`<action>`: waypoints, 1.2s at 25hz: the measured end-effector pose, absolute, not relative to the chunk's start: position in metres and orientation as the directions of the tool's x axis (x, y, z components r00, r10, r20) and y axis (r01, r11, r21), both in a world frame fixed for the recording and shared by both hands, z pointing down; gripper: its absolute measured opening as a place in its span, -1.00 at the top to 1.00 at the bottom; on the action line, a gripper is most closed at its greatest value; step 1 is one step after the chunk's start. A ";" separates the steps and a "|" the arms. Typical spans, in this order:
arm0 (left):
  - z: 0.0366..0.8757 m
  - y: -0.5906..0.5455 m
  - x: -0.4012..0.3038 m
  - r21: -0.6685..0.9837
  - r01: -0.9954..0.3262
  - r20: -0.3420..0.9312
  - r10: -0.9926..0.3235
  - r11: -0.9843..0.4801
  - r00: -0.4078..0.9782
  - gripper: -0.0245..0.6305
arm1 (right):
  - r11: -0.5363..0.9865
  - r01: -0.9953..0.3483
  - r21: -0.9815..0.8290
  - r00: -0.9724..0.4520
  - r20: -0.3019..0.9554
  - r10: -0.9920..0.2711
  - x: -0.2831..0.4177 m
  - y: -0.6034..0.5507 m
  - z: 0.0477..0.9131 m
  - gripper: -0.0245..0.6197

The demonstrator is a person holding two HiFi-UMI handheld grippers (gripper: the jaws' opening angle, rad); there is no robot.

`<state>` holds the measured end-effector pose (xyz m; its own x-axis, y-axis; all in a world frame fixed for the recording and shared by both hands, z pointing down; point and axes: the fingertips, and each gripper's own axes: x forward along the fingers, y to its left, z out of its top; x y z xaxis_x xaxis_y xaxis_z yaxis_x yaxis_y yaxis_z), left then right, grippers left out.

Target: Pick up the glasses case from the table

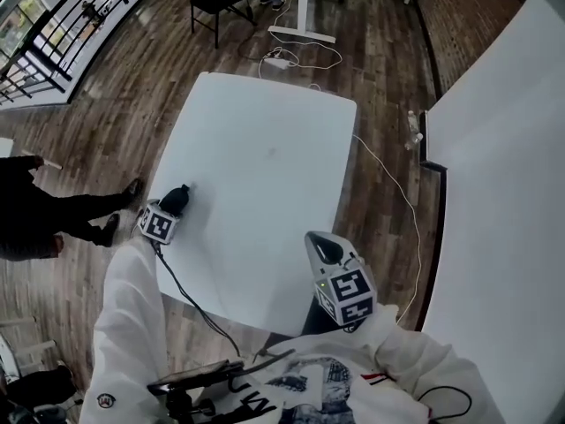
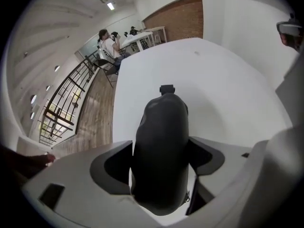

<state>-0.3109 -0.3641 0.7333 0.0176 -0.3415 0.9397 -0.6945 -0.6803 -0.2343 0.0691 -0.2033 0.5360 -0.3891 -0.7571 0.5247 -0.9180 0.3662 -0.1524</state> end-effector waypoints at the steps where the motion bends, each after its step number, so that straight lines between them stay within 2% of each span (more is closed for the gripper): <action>1: 0.726 -0.361 -0.304 -0.238 -0.714 0.925 -0.379 -0.658 0.041 -0.22 | 0.374 -0.915 -0.154 -0.397 0.518 -0.758 0.065 -0.205 0.534 0.90; 6: 0.636 -0.328 -0.266 -0.192 -0.849 0.775 -0.607 -0.492 0.177 -0.20 | 0.430 -0.883 -0.190 -0.467 0.457 -0.757 0.036 -0.216 0.524 0.90; 13: 0.519 -0.249 -0.251 -0.164 -0.960 0.552 -0.827 -0.228 0.102 -0.20 | 0.514 -0.833 -0.204 -0.552 0.371 -0.747 -0.002 -0.234 0.494 0.91; 18: 0.484 -0.211 -0.241 -0.126 -0.982 0.470 -0.880 -0.138 0.064 -0.20 | 0.554 -0.809 -0.196 -0.586 0.357 -0.728 -0.020 -0.237 0.475 0.91; 30: 0.458 -0.193 -0.227 -0.103 -0.988 0.421 -0.905 -0.113 0.060 -0.20 | 0.589 -0.789 -0.176 -0.610 0.342 -0.715 -0.024 -0.226 0.454 0.91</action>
<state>-0.2267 -0.1927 0.4577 0.0595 -0.9051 0.4210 -0.9882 -0.1131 -0.1033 -0.0242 -0.2257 0.4543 -0.6100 -0.7148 0.3418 -0.7888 0.5890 -0.1760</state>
